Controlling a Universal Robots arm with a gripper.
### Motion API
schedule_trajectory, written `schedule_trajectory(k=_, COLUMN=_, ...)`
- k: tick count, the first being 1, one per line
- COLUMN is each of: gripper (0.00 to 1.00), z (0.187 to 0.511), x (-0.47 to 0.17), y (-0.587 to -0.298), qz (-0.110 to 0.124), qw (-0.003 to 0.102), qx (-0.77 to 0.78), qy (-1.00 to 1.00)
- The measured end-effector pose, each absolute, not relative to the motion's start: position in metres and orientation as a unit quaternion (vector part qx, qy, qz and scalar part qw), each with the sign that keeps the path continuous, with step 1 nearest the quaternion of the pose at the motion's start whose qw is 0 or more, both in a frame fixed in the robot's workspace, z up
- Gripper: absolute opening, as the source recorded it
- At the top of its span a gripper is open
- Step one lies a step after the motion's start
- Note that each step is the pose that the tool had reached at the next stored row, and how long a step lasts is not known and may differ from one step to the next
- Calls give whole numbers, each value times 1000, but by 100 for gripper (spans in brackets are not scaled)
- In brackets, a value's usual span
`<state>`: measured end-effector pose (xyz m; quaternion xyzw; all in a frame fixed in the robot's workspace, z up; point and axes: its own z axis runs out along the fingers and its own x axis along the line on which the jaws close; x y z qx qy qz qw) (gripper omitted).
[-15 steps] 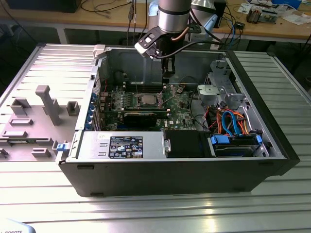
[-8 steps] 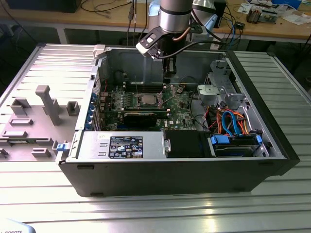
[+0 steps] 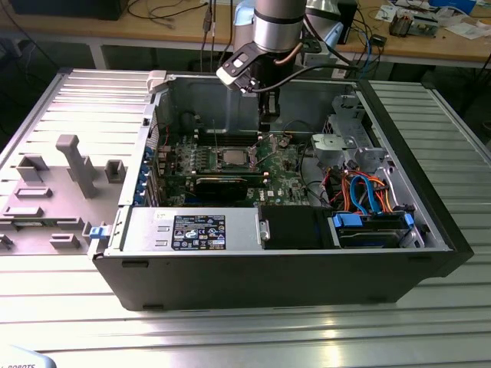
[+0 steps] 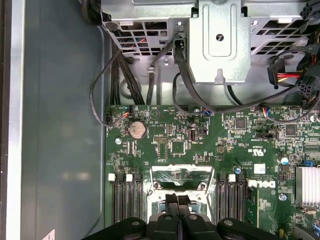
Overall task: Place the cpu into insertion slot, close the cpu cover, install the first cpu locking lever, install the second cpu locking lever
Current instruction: 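Close the cpu cover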
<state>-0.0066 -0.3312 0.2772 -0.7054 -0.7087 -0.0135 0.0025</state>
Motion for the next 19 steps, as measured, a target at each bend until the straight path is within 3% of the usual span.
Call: schedule_trajectory(k=19, gripper=11, z=277, x=9, y=-331, qz=-9, qw=6, qx=-705, qy=-709)
